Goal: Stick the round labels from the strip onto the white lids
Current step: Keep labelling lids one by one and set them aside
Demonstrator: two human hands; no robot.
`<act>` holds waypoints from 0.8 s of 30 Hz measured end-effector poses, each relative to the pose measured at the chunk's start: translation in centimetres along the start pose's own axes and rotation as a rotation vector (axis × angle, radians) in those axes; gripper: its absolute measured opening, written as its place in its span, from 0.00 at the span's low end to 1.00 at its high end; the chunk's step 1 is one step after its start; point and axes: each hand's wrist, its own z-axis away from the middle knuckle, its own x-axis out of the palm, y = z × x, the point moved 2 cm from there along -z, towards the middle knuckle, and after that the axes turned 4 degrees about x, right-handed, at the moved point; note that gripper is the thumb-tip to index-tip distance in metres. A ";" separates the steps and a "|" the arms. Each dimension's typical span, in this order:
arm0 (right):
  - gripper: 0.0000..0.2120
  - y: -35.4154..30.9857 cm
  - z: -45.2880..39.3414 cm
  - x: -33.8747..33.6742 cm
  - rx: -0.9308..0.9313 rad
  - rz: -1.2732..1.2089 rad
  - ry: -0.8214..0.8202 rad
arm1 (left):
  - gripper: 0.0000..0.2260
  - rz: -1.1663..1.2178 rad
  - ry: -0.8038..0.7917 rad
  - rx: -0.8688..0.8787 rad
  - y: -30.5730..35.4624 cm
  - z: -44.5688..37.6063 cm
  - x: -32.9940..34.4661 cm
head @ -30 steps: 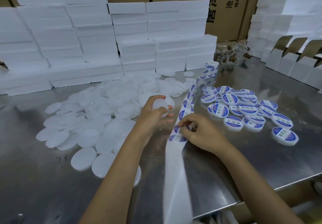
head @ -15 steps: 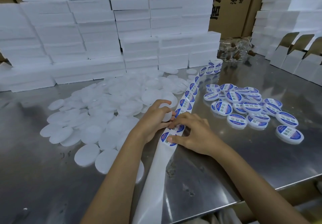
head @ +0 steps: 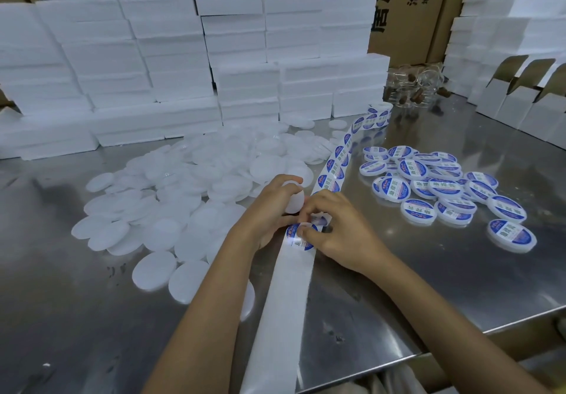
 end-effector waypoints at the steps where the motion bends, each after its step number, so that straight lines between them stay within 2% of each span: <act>1: 0.05 -0.2 0.0 -0.2 0.020 -0.106 0.002 | 0.11 0.009 0.005 0.001 0.0 0.0 0.0; 4: 0.06 -0.3 -0.5 -1.5 0.147 -0.492 0.073 | 0.13 0.111 0.022 -0.042 -0.1 0.0 -0.1; 7: 0.08 -0.3 -1.7 -2.9 0.226 -0.675 0.139 | 0.15 0.232 0.009 -0.106 0.1 0.0 -0.1; 11: 0.09 -0.4 -3.8 -3.4 0.281 -0.700 0.174 | 0.14 0.292 0.008 -0.056 0.0 -0.1 -0.4; 15: 0.09 -0.5 -4.5 -1.5 0.371 -0.760 0.244 | 0.16 0.639 -0.019 -0.040 0.1 0.1 -0.2; 18: 0.09 -0.9 -4.4 -0.3 0.325 -0.760 0.240 | 0.13 0.794 -0.056 -0.073 0.5 0.3 0.2; 24: 0.12 -1.0 -4.1 0.4 0.258 -0.610 0.246 | 0.15 0.794 0.021 -0.088 0.6 0.3 0.8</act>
